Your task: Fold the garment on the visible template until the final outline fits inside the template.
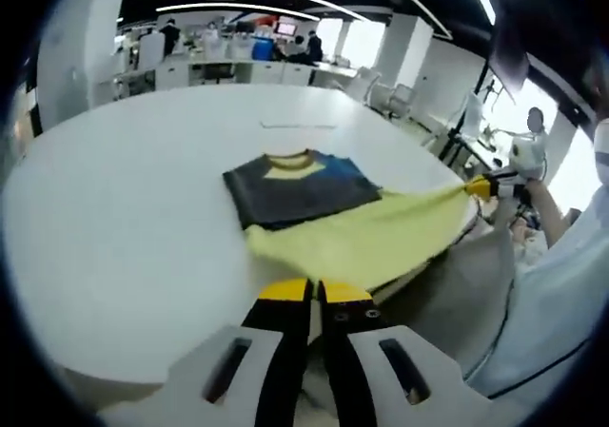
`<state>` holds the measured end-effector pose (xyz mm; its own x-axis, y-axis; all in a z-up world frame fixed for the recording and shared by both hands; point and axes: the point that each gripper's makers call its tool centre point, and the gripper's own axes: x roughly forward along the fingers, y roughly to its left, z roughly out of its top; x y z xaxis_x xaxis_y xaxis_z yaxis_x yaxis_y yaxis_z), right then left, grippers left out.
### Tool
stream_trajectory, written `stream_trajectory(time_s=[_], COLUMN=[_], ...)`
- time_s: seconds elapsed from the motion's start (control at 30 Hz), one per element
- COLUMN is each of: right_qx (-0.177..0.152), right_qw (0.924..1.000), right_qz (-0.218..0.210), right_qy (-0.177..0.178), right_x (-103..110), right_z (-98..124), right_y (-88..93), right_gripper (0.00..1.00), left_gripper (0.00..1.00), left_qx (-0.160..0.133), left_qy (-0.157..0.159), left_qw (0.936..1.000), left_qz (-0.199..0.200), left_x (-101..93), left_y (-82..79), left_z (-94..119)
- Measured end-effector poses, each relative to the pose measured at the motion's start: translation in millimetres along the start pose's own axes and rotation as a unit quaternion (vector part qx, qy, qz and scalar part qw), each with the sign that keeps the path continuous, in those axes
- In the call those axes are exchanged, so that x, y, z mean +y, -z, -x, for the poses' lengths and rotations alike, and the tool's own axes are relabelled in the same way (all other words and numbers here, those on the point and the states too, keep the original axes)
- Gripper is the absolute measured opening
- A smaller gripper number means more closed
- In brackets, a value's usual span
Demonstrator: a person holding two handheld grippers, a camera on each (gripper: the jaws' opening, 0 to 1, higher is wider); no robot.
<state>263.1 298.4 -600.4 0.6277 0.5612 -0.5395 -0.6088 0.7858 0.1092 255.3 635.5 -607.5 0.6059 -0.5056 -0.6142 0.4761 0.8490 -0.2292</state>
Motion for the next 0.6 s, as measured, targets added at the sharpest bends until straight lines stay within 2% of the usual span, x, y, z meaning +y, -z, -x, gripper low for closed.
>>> stream_trajectory(time_s=[0.13,0.4,0.6], right_qx=[-0.017,-0.040,-0.055], right_qw=[0.9998,0.9992,0.9983], right_qz=[0.000,0.002,0.019], right_qy=[-0.003,0.000,0.004], right_x=[-1.8,-4.9,-5.6], right_z=[3.7,12.8,21.9], right_y=[-7.9,-21.0,-36.2], right_gripper=[0.02,0.02,0.02], left_gripper=[0.00,0.00,0.00], left_qx=[-0.034,-0.049,-0.071], left_qy=[0.021,0.013,0.013], left_qw=[0.9992,0.9987,0.9971], left_qz=[0.010,-0.003,-0.025], left_x=[-8.7,-11.1,-17.7], left_y=[-12.6,-26.9,-48.4], left_z=[5.2,16.6,29.1])
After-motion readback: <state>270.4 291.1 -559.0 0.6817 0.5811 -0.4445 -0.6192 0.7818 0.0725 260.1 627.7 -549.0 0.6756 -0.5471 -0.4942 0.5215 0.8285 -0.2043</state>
